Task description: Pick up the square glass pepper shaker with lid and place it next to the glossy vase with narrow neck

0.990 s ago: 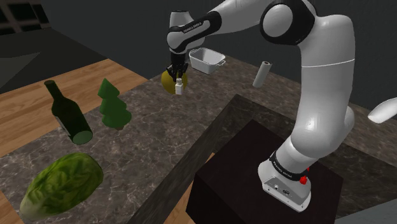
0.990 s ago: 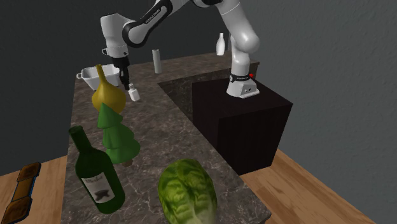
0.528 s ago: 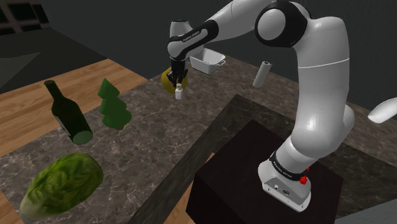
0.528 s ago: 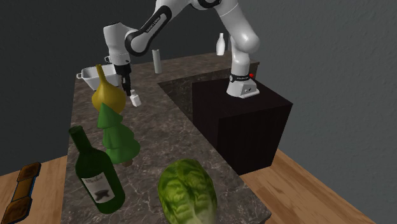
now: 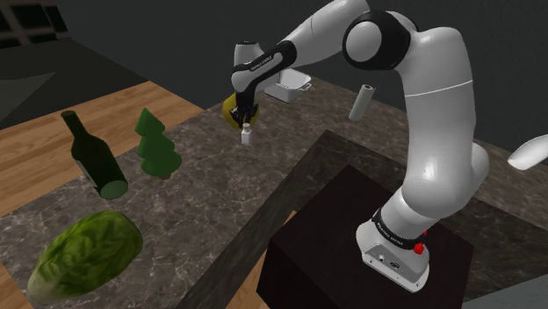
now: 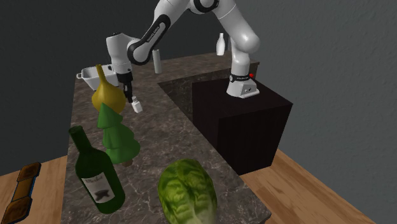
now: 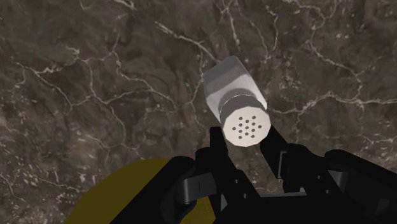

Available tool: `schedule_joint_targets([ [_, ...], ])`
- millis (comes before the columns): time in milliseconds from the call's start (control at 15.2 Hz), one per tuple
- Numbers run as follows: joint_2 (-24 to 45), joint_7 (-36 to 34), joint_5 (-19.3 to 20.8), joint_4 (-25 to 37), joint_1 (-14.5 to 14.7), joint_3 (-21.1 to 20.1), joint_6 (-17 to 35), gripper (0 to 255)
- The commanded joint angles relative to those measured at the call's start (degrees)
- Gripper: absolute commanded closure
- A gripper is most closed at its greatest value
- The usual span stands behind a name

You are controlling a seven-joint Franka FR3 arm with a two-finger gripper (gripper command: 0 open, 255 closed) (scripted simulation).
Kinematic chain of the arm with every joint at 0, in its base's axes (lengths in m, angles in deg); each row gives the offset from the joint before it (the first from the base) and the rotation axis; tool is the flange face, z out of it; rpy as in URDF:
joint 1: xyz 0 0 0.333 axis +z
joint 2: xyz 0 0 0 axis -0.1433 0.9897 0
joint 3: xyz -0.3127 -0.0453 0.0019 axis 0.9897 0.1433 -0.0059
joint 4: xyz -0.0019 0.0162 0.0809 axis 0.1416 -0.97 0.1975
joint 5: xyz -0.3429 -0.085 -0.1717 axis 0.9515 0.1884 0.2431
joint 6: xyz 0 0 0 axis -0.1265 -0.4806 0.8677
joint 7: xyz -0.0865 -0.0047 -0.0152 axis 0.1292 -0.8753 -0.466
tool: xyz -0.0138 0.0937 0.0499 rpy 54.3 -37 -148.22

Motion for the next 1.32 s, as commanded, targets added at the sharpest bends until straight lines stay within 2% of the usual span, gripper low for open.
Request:
schedule_joint_targets([
  [0,1.01,-0.03,0.16,0.02,0.03,0.14,1.03,255],
  [660,1.96,-0.11,0.3,0.12,0.11,0.27,1.87,255],
  [726,1.96,-0.11,0.3,0.12,0.11,0.27,1.87,0],
  [1056,1.96,-0.11,0.3,0.12,0.11,0.27,1.87,0],
  [1254,-1.88,0.24,-0.31,-0.01,-0.21,-0.25,-1.83,0],
])
